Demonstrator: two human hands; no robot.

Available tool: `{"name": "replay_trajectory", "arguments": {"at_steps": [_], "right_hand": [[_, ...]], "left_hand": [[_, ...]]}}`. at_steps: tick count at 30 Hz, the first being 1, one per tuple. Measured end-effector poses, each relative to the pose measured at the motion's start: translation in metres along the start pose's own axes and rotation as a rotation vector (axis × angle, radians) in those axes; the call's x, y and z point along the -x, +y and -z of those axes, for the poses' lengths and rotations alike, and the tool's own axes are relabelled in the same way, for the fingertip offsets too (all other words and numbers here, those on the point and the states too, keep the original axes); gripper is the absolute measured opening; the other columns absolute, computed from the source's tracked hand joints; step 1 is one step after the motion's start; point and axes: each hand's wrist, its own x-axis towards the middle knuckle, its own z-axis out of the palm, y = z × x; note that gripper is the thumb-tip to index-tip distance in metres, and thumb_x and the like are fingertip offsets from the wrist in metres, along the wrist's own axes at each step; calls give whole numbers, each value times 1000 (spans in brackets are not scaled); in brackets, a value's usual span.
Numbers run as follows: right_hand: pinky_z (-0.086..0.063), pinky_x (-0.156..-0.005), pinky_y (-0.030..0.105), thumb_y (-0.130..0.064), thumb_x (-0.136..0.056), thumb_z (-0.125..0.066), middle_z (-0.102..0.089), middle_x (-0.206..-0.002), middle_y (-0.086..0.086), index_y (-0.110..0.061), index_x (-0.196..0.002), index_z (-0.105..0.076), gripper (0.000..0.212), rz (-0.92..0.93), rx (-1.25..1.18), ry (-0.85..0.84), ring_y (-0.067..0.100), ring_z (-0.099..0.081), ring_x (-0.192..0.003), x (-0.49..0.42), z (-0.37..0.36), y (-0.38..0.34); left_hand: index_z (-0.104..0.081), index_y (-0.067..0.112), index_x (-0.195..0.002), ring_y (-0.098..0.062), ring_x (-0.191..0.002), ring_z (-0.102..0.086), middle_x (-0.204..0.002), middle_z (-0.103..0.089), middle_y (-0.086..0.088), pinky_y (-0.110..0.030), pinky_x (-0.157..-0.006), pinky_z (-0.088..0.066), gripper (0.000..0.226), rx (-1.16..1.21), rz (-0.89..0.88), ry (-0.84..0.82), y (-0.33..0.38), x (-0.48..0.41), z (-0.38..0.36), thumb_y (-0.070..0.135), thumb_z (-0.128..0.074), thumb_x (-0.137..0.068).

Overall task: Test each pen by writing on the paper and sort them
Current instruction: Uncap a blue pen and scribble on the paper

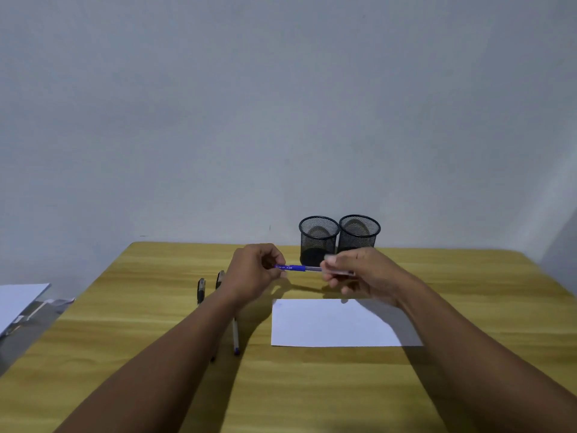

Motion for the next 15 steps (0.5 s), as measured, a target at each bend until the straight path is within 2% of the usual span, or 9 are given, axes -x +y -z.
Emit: {"name": "replay_trajectory", "arguments": {"at_steps": [2,3,5,7,9,11,13,15], "right_hand": [[-55,-66,31,-14,-87,-80,-76,-79,11,-8,-87,-79,7,10,228,-2,15,-65,-66,12,14,-3],[-52,-62,27,-8,-86,-79,-75,-73,8,-6,-87,-78,2,12,310,17,13,-64,-62,18,18,-4],[-46,-54,22,0,-86,-77,-70,-62,2,0,-94,-74,9,25,405,53,9,-59,-53,31,25,-8],[-43,-49,18,4,-88,-73,-67,-55,-4,2,-103,-71,15,48,494,88,5,-56,-46,44,37,-8],[-46,-51,21,6,-91,-67,-68,-54,-7,-2,-104,-71,16,62,567,163,4,-59,-48,58,57,-3],[-52,-54,27,5,-92,-64,-71,-57,-5,-9,-101,-73,19,77,617,287,11,-62,-53,72,85,6],[-54,-53,26,2,-89,-65,-73,-61,2,-16,-95,-72,20,77,675,437,14,-62,-53,88,117,16],[-51,-52,21,-3,-87,-68,-75,-66,8,-19,-91,-71,18,47,737,571,12,-62,-50,104,149,29]], "left_hand": [[-70,21,-72,-7,-61,-59,-67,-69,6,-19,-62,-48,23,-16,-37,36,16,-2,-11,2,-83,-73],[-68,24,-70,-7,-60,-59,-66,-67,8,-20,-61,-46,26,-25,-55,49,26,-4,-18,1,-81,-73],[-66,27,-70,-9,-62,-62,-66,-66,10,-22,-63,-47,29,-12,-85,70,45,-7,-35,0,-78,-73],[-69,24,-79,-13,-69,-66,-73,-70,8,-26,-67,-53,27,29,-119,84,65,-9,-55,-1,-76,-73],[-71,23,-101,-15,-78,-67,-88,-72,5,-34,-77,-57,32,41,-162,66,82,-13,-79,4,-76,-75],[-59,24,-129,-15,-98,-65,-113,-68,3,-38,-89,-55,52,6,-183,4,98,-14,-106,21,-78,-80],[-43,24,-145,-19,-123,-55,-137,-56,0,-40,-102,-48,71,-65,-214,-95,108,-10,-134,39,-75,-83],[-31,25,-153,-26,-141,-38,-155,-40,-3,-43,-114,-36,81,-216,-251,-208,114,-2,-163,53,-67,-86]]}}
